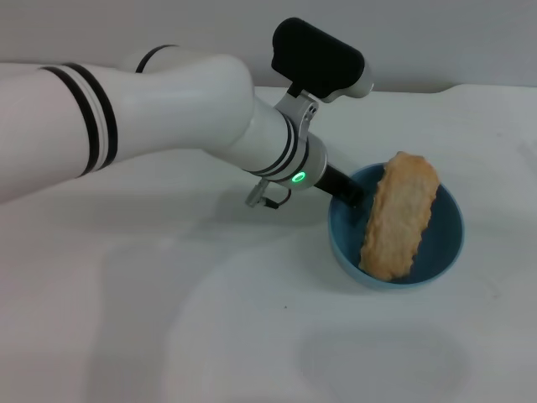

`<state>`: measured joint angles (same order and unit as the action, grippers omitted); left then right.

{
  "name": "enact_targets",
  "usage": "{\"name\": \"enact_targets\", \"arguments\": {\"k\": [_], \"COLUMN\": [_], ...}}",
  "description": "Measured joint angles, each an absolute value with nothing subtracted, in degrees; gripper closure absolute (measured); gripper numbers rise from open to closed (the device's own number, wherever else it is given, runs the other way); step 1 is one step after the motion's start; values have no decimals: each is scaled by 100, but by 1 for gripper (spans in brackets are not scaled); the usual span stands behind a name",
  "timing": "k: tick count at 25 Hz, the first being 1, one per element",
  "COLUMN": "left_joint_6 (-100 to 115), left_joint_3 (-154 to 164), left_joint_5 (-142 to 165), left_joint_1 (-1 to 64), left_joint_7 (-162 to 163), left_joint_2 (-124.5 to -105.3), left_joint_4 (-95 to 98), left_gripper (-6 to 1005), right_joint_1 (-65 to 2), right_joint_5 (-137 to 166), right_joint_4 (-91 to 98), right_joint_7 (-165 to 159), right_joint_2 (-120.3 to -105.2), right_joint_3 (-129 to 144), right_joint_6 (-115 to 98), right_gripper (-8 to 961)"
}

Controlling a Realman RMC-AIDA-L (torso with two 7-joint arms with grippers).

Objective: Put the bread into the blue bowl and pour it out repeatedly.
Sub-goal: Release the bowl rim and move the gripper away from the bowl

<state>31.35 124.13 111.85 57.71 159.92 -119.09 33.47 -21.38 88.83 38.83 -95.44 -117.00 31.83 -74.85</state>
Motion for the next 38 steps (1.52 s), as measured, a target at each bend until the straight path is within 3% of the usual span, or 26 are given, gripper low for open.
{"name": "enact_targets", "arguments": {"k": [23, 38], "left_joint_6": [3024, 2908], "left_joint_3": [12407, 11539], "left_joint_5": [11040, 11382], "left_joint_1": [5661, 5194], "left_joint_7": [16000, 15963], "left_joint_2": [-11909, -11803], "left_joint_4": [3271, 3964], "left_gripper": [982, 456], "right_joint_1": [-2153, -2274], "right_joint_5": [8887, 9657], "right_joint_4": [3846, 3680], "right_joint_7": [-9386, -9220], "right_joint_2": [-11751, -11646], "right_joint_3": [3181, 3172], "right_joint_6": [-7198, -7008], "right_gripper": [407, 374]}}
